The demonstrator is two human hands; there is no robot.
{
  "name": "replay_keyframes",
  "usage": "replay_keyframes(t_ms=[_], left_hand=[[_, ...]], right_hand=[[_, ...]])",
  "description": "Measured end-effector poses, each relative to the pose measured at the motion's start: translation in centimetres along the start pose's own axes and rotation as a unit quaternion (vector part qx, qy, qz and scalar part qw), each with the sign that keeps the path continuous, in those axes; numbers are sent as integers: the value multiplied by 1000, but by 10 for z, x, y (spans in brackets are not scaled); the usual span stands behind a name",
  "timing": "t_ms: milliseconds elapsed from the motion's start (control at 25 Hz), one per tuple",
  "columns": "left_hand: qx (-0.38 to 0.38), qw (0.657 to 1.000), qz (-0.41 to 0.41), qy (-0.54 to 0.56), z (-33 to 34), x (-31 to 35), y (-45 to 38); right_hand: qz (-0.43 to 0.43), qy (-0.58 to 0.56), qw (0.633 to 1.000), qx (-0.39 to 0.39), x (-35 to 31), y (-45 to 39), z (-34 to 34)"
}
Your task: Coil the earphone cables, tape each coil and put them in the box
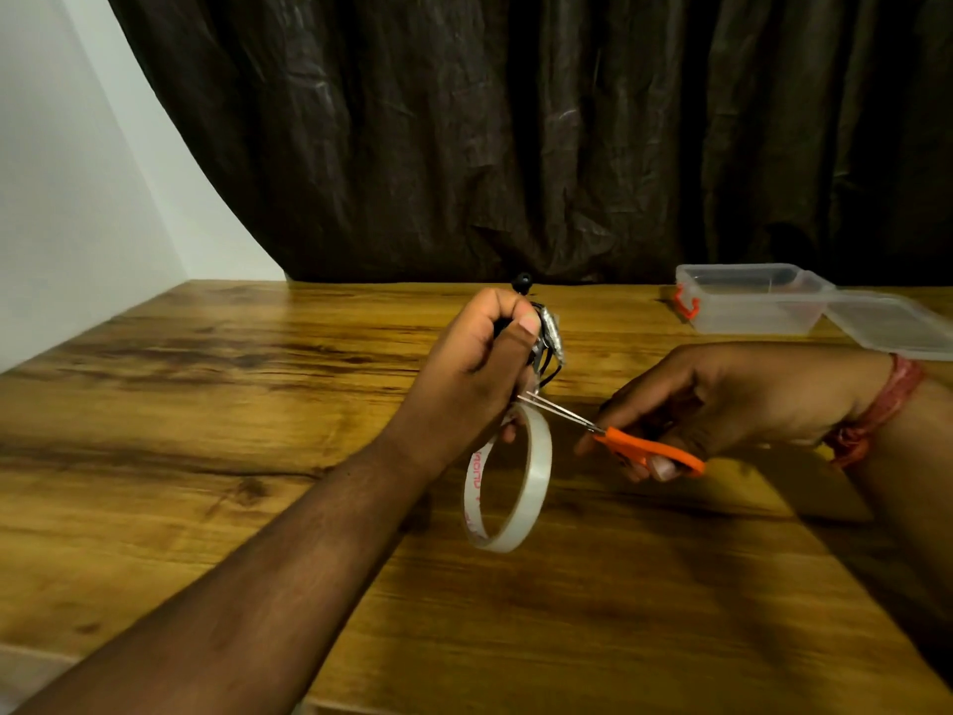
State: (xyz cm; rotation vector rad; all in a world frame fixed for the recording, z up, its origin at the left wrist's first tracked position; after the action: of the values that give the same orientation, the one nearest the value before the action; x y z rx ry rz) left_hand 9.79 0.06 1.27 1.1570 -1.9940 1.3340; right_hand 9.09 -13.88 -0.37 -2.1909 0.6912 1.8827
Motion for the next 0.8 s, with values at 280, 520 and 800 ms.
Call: replay_keyframes(t_ms=[280,520,800], left_hand=[[11,1000,-8,-23,-3,2,1],[36,999,-33,-7,-11,1,-1],[27,999,-40,-18,-9,-3,2]], right_hand=[[11,17,1000,5,7,-3,-7],[67,14,995,71,9,22,-39],[309,308,823,363,34,92,-99]])
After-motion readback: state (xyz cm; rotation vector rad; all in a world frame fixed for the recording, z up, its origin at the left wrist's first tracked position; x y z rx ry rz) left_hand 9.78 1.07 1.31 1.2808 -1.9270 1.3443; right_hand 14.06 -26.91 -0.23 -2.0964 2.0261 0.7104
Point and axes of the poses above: each hand's wrist, its own y-axis away from the middle knuckle, its own z-axis out of the palm, x = y × z, the point moved 9 cm from there along -y, towards the middle knuckle, and after that the axes turned 15 degrees about -y, right-handed, at the moved point
